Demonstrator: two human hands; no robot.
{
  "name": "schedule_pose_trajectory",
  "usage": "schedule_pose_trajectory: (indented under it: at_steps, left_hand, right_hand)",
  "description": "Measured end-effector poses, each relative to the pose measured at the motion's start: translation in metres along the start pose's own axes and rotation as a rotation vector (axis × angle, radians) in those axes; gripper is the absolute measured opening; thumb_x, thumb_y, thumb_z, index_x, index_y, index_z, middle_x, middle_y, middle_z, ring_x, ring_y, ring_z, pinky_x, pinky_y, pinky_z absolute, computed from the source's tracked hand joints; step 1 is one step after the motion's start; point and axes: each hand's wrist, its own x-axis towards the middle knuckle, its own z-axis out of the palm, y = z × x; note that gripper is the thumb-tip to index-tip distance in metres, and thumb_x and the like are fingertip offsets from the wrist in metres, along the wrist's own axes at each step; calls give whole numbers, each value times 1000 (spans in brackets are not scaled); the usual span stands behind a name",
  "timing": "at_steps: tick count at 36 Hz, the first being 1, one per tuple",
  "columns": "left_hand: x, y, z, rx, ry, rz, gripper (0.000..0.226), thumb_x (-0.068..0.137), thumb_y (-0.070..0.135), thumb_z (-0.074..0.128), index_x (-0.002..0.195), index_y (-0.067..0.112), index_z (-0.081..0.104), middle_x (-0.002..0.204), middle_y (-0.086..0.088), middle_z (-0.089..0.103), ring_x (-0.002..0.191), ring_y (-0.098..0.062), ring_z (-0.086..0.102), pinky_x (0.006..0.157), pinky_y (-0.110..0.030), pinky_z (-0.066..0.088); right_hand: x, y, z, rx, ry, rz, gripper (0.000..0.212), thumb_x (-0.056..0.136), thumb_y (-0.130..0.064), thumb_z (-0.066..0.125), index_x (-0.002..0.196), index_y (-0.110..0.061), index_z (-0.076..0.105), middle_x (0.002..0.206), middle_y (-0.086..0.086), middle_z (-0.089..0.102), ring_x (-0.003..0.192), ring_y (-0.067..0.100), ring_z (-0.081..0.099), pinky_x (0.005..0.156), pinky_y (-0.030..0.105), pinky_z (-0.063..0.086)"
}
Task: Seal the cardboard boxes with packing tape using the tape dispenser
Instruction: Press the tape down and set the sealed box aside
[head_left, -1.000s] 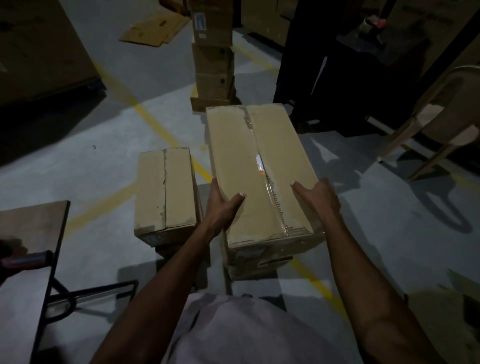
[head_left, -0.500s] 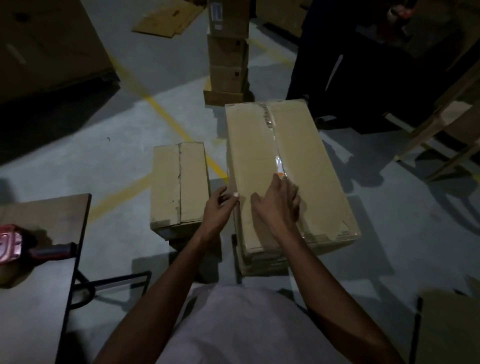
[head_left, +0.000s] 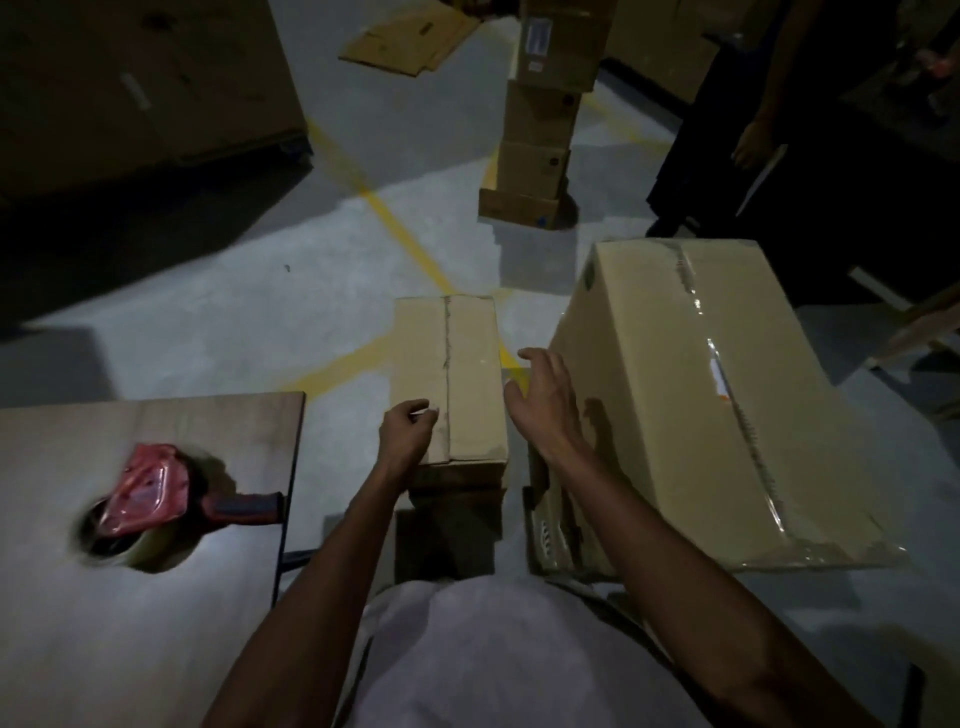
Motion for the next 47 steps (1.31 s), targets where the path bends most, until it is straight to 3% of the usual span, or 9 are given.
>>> schedule_pose_trajectory:
  at_steps: [9, 11, 13, 16, 18, 20, 25, 31, 47]
  left_hand:
    - [61, -46, -41, 50, 28, -204, 47, 100, 26, 64, 140, 3, 56, 135, -22, 61, 118, -37, 61, 97, -44, 54]
    - [74, -60, -41, 55, 32, -240, 49, 99, 28, 64, 140, 3, 56, 139, -21, 58, 122, -35, 59, 95, -34, 48]
    - [89, -76, -38, 73, 22, -277, 51, 99, 28, 65, 141, 2, 55, 143, -20, 56, 127, -34, 56, 96, -29, 43]
    - [115, -108, -26, 89, 2, -347, 55, 99, 30, 65, 145, 3, 51, 145, -20, 54, 130, -34, 53, 104, -34, 44]
    - [139, -131, -16, 83, -10, -383, 59, 99, 30, 65, 148, 3, 45, 144, -22, 54, 130, -34, 54, 105, -36, 45]
    - [165, -154, -7, 59, -3, -412, 65, 99, 29, 65, 152, 3, 39, 148, -23, 49, 134, -35, 51, 108, -39, 44]
    - [213, -209, 12, 70, 15, -505, 75, 99, 35, 64, 154, -2, 29, 157, -22, 38, 141, -38, 42, 106, -37, 42]
    - [240, -248, 30, -64, -69, -568, 51, 95, 36, 70, 127, -3, 63, 122, -18, 69, 111, -32, 66, 88, -36, 51]
    - [191, -144, -1, -199, 309, -163, 50, 92, 25, 75, 113, 9, 31, 124, -22, 56, 110, -36, 61, 92, -47, 56]
  right_hand:
    - [52, 22, 70, 23, -365, 385, 53, 106, -24, 58, 151, -1, 42, 130, 18, 57, 123, 36, 57, 99, 41, 47]
    - [67, 41, 94, 45, -381, 503, 16, 107, -24, 58, 117, -12, 56, 99, 9, 48, 90, 26, 55, 87, 38, 44]
    - [80, 62, 123, 40, -393, 584, 36, 107, -28, 56, 80, -28, 32, 81, -4, 25, 67, 11, 31, 73, 33, 34]
    - [94, 88, 161, 41, -443, 665, 26, 109, -34, 52, 126, -15, 56, 113, 7, 51, 103, 22, 54, 87, 33, 44]
    - [104, 108, 192, 60, -428, 706, 68, 109, -35, 54, 162, -2, 27, 162, 17, 36, 146, 34, 40, 115, 40, 39]
    - [115, 126, 221, 90, -351, 746, 79, 106, -36, 59, 164, 0, 19, 170, 16, 25, 153, 37, 31, 120, 42, 35]
    - [127, 171, 275, 216, -326, 903, 98, 101, -40, 67, 165, 0, 5, 172, 15, 20, 155, 36, 28, 119, 41, 33]
    - [129, 205, 297, 326, -304, 951, 111, 92, -46, 77, 165, -1, 7, 172, 12, 20, 155, 33, 28, 122, 44, 36]
    - [131, 128, 226, 331, 32, 638, 50, 90, -26, 75, 124, -11, 41, 122, 13, 58, 108, 33, 59, 92, 51, 57]
